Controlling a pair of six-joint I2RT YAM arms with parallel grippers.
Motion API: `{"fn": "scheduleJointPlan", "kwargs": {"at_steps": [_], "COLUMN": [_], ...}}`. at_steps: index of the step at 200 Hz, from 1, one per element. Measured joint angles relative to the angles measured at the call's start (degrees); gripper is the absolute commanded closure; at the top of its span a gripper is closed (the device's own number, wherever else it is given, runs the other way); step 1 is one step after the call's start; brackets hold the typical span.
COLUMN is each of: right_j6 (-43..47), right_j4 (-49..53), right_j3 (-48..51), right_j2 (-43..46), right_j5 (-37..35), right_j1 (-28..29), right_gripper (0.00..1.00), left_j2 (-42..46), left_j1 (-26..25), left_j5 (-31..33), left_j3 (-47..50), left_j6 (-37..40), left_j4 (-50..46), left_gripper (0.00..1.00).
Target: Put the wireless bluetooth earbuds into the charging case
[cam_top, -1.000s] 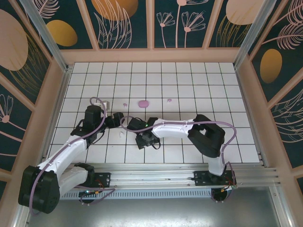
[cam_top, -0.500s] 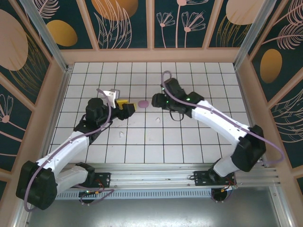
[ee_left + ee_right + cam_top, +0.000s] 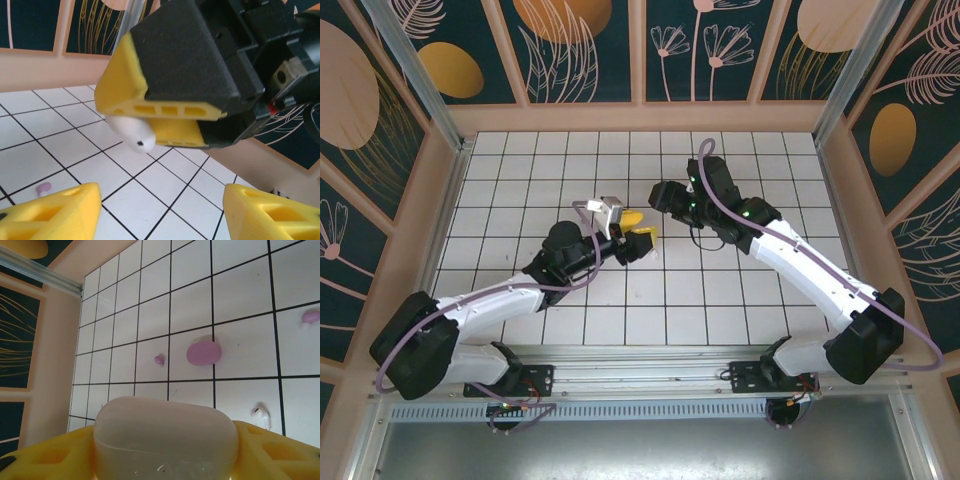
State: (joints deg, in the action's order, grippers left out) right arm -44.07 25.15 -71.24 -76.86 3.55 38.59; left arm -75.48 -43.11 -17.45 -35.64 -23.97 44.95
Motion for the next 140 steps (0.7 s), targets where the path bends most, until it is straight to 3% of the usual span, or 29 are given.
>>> {"fn": "scheduleJointPlan", "kwargs": {"at_steps": [36, 89, 140], "right_j6": [0.04, 0.04, 1.77], "right_j4": [-0.09, -0.66, 0.92], "right_j3": [1.29, 2.82, 2.34], "right_j2": [0.85, 3.78, 4.11], "right_j5": [2.49, 5.16, 7.13], "right_j1": [-0.09, -1.55, -5.22], "right_gripper": [0.39, 0.4, 0.4], "left_j2": [-2.21, -1.46, -7.98], "left_j1": [-0.04, -0.04, -0.04], "left_j5": [0.17, 2.56, -2.12], "left_j3": [-2.84, 0.46, -1.9], "left_j6": [-2.08, -6.69, -8.76], "left_j4": [0.63, 4.07, 10.29], "left_gripper": [0.41, 0.39, 0.41]}}
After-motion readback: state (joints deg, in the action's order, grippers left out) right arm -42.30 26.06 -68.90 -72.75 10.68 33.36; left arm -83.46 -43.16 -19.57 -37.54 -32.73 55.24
